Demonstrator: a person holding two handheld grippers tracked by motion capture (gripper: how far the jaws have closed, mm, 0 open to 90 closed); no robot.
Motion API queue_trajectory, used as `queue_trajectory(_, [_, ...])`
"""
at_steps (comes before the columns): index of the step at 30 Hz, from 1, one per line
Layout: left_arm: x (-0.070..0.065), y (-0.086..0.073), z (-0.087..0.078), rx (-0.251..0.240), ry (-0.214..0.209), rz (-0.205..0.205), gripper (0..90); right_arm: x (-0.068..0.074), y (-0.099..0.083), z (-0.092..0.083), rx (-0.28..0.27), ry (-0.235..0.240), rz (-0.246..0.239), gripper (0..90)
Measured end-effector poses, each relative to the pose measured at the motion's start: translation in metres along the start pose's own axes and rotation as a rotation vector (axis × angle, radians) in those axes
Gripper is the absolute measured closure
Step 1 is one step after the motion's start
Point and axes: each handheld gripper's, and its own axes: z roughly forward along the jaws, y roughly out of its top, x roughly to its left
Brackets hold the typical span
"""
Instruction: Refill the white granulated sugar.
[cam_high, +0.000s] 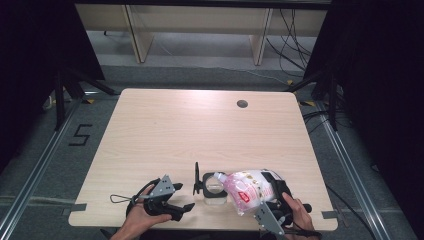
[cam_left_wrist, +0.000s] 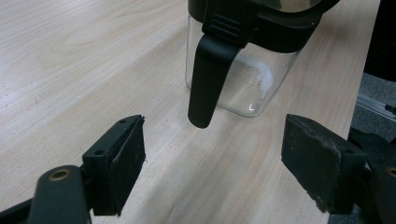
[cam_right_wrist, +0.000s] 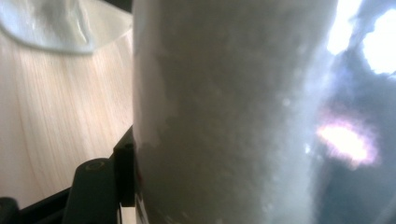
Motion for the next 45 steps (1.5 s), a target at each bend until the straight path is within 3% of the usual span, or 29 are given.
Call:
queue_trajectory(1, [0.0, 0.0, 0.0, 0.0, 0.0, 0.0, 21.1, 0.0, 0.0, 0.0, 0.0, 0.0, 0.0, 35.3])
queue_trajectory(2, [0.0, 0.0, 0.0, 0.0, 0.005, 0.0, 21.1, -0.003, 0.002, 0.0, -0.007, -0.005, -0.076, 35.3])
queue_trajectory(4, [0.0, 0.0, 0.0, -0.001, 0.001, 0.0, 21.1, 0.002, 0.003, 0.001, 0.002, -0.02, -0.075, 35.3])
queue_trajectory(5, [0.0, 0.0, 0.0, 0.003, 0.003, 0.0, 21.1, 0.002, 0.004, 0.001, 0.003, -0.024, -0.119, 35.4])
queue_trajectory(9, [0.0, 0.0, 0.0, 0.003, 0.004, -0.001, 21.1, 0.004, 0.006, 0.001, 0.021, -0.032, -0.21, 35.5])
queue_trajectory(10, [0.0, 0.0, 0.0, 0.0, 0.005, 0.0, 21.1, 0.007, 0.005, 0.001, 0.024, -0.038, -0.2, 35.5])
queue_trajectory(11, [-0.002, -0.001, 0.0, 0.001, 0.01, -0.03, 21.1, 0.007, 0.006, 0.0, 0.033, -0.025, -0.223, 35.6])
queue_trajectory(12, [0.0, 0.0, 0.0, 0.001, 0.009, 0.001, 21.1, 0.005, 0.007, 0.0, 0.03, -0.036, -0.254, 35.6])
queue_trajectory(15, [0.0, 0.0, 0.0, 0.001, 0.01, 0.001, 21.1, 0.005, 0.006, 0.002, 0.032, -0.023, -0.262, 35.6])
queue_trajectory(16, [0.0, 0.0, 0.0, 0.001, 0.008, 0.001, 21.1, 0.003, 0.007, -0.001, 0.043, -0.042, -0.287, 35.7])
queue_trajectory(18, [0.0, 0.0, 0.0, 0.002, 0.002, 0.001, 21.1, 0.004, 0.005, 0.001, 0.047, -0.045, -0.284, 35.7])
queue_trajectory(19, [-0.002, -0.001, 0.001, 0.002, 0.0, -0.029, 21.1, 0.004, 0.004, 0.0, 0.071, -0.03, -0.288, 35.7])
queue_trajectory(20, [-0.002, -0.001, 0.001, 0.002, 0.0, -0.029, 21.1, 0.004, 0.004, 0.0, 0.071, -0.03, -0.288, 35.7])
queue_trajectory(22, [-0.002, -0.001, 0.001, -0.003, 0.006, -0.029, 21.1, 0.002, 0.005, 0.0, 0.057, -0.075, -0.343, 35.8])
queue_trajectory(23, [-0.002, -0.001, 0.001, 0.001, 0.012, -0.024, 21.1, -0.001, 0.007, -0.002, 0.07, -0.078, -0.384, 35.8])
queue_trajectory(25, [-0.001, -0.001, 0.001, 0.004, 0.013, -0.018, 21.1, -0.001, 0.005, -0.001, 0.081, -0.067, -0.398, 35.8])
queue_trajectory(26, [-0.002, -0.001, 0.001, -0.004, 0.007, -0.029, 21.1, -0.003, 0.006, -0.002, 0.093, -0.066, -0.435, 35.9])
queue_trajectory(30, [-0.002, -0.001, 0.002, -0.007, -0.004, -0.036, 21.1, -0.003, 0.002, -0.002, 0.103, -0.067, -0.432, 35.9])
queue_trajectory(31, [0.0, 0.0, 0.001, -0.001, -0.003, 0.003, 21.1, -0.004, 0.003, -0.003, 0.099, -0.083, -0.449, 35.9])
queue_trajectory(34, [-0.002, 0.0, 0.0, 0.001, -0.001, -0.028, 21.1, -0.004, 0.003, -0.004, 0.127, -0.052, -0.428, 36.0])
queue_trajectory(35, [-0.002, -0.001, 0.0, -0.011, 0.006, -0.024, 21.1, -0.007, 0.004, -0.004, 0.103, -0.074, -0.468, 36.0])
queue_trajectory(36, [0.001, -0.001, -0.001, -0.003, 0.015, 0.012, 21.1, -0.007, 0.004, -0.004, 0.103, -0.074, -0.468, 36.0])
queue_trajectory(38, [0.001, 0.0, -0.002, -0.002, 0.007, -0.001, 21.1, -0.008, 0.005, -0.007, 0.122, -0.064, -0.482, 36.1])
queue_trajectory(39, [-0.001, 0.0, -0.002, -0.011, 0.002, -0.026, 21.1, -0.007, 0.005, -0.006, 0.13, -0.033, -0.481, 36.1])
queue_trajectory(40, [-0.001, 0.0, -0.002, -0.006, -0.003, -0.007, 21.1, -0.01, 0.006, -0.006, 0.109, -0.065, -0.534, 36.2])
queue_trajectory(43, [-0.002, -0.001, -0.002, -0.02, 0.01, -0.017, 21.1, -0.01, 0.008, -0.008, 0.135, -0.068, -0.543, 36.2])
queue_trajectory(44, [-0.002, -0.001, -0.002, -0.008, 0.013, -0.014, 21.0, -0.011, 0.008, -0.008, 0.142, -0.038, -0.536, 36.2])
queue_trajectory(45, [-0.003, -0.001, -0.002, -0.026, 0.008, -0.028, 21.0, -0.012, 0.009, -0.009, 0.131, -0.054, -0.537, 36.3])
